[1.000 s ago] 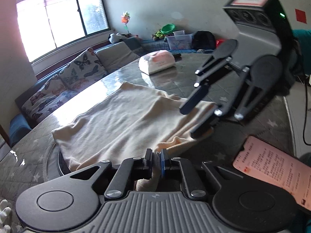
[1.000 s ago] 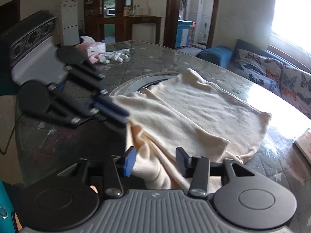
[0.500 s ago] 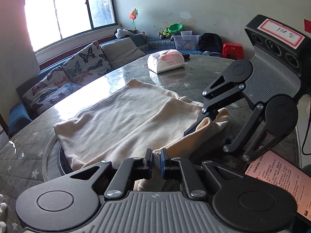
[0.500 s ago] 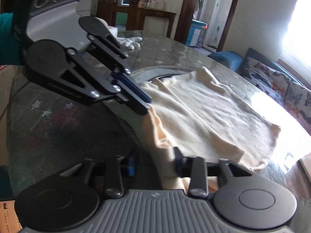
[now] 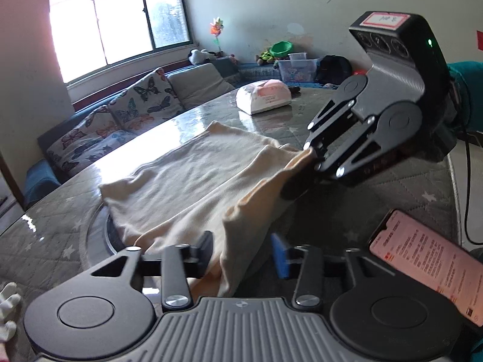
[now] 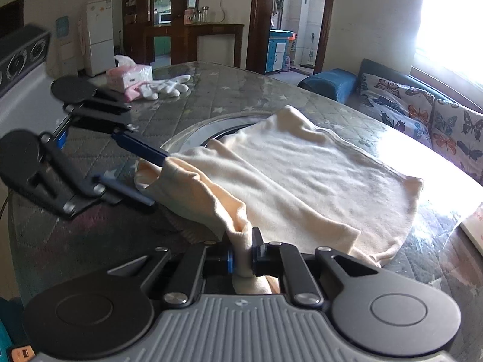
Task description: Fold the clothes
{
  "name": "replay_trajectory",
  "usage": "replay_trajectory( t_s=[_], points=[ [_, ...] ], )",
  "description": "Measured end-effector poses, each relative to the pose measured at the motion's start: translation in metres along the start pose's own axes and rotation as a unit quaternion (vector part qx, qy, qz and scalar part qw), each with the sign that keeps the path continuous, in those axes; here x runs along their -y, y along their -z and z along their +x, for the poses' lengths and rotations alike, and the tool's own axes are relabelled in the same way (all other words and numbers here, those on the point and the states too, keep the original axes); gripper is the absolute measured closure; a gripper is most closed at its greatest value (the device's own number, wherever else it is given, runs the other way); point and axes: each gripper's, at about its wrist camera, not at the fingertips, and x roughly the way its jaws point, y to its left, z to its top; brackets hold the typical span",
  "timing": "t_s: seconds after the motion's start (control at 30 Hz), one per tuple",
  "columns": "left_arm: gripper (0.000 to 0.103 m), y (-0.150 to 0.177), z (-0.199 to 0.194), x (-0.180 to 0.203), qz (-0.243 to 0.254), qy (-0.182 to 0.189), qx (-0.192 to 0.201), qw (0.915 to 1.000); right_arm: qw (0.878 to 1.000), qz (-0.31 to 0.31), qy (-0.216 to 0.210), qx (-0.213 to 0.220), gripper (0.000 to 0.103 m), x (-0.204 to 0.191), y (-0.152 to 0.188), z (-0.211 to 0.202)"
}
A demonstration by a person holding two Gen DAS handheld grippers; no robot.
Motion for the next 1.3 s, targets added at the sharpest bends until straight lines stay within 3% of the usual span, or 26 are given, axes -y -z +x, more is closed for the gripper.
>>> replay_trajectory(
  t_s=[0.13,0.43,0.5,0.53,0.6,0.7,1.3],
  points=[
    [0.046,0.009,0.000,0.003,0.019,-0.018,-0.013,0.9996,1.000,0.007,-0.001,0.003,0.094,0.002,-0.003,-0.001],
    [0.045,0.014,0.017,0.004,0.054,-0.035,-0.022,0.9977,1.000,0.011,0.007,0.010,0.094,0.002,-0.006,-0.003],
    [0.060,0.015,0.019,0.005,0.064,-0.031,-0.023,0.9972,1.000,0.012,0.008,0.012,0.094,0.003,-0.007,-0.003],
    [0.063,0.015,0.019,0.006,0.070,-0.029,-0.024,0.9969,1.000,0.012,0.009,0.013,0.094,0.003,-0.008,-0.004],
    [0.084,0.016,0.019,0.006,0.071,-0.031,-0.026,0.9966,1.000,0.012,0.010,0.015,0.094,0.002,-0.008,-0.004],
    [0.095,0.017,0.016,0.001,0.058,-0.024,-0.027,0.9977,1.000,0.006,0.009,0.019,0.094,-0.001,-0.007,-0.007],
    [0.098,0.014,-0.044,0.021,0.069,-0.001,-0.019,0.9974,0.998,-0.029,-0.021,0.044,0.095,-0.033,-0.001,-0.059]
  ],
)
